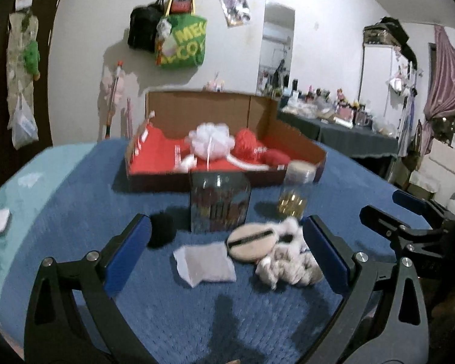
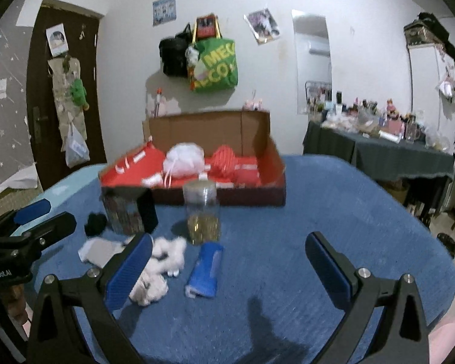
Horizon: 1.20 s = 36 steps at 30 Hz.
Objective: Organize soft objects
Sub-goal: 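Withdraw both tools from the box toward the remaining items, then grasp the white tissue sheet with the left tool while the right tool grasps the blue foam roll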
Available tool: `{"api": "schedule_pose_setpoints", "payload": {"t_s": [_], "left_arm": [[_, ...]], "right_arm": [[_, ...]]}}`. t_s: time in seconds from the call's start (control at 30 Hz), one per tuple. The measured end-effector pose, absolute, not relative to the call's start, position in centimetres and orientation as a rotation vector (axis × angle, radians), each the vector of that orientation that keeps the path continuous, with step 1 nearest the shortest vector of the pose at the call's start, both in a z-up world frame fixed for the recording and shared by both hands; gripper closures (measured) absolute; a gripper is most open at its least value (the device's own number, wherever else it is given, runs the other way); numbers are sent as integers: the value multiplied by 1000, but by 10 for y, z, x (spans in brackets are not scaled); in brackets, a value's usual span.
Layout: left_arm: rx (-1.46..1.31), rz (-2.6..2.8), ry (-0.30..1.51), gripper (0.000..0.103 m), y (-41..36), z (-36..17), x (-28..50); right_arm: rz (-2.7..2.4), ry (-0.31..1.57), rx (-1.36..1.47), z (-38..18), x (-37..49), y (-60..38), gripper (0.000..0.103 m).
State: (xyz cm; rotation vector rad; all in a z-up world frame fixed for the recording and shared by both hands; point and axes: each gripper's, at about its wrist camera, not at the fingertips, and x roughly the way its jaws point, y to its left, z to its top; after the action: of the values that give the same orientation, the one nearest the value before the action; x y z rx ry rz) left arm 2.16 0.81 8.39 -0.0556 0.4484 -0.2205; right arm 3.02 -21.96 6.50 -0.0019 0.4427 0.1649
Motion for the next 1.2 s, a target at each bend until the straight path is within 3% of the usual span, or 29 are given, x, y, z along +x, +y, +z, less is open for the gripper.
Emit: {"api": "schedule_pose_setpoints", "payload": {"t_s": [0.8,0.93,1.0,1.07,1.13,1.2], "left_arm": [[-69,-183,665,2,19,30,62],[-65,-200,692,18,17,26,67],[-58,-210,715,25,15,22,71],[-47,-213,723,40,13,21,73],[-43,-224,717,62,12,20,73],[-34,-222,712,73,11,20,73]], "right_arm": [[205,612,57,20,69,-224,0],[206,636,33,15,76,-218,5],[213,651,28,12,80,-216,17],[213,662,18,10,83,-214,24],[220,656,3,9,84,-212,37],[251,654,-19,9,82,-208,63]]}}
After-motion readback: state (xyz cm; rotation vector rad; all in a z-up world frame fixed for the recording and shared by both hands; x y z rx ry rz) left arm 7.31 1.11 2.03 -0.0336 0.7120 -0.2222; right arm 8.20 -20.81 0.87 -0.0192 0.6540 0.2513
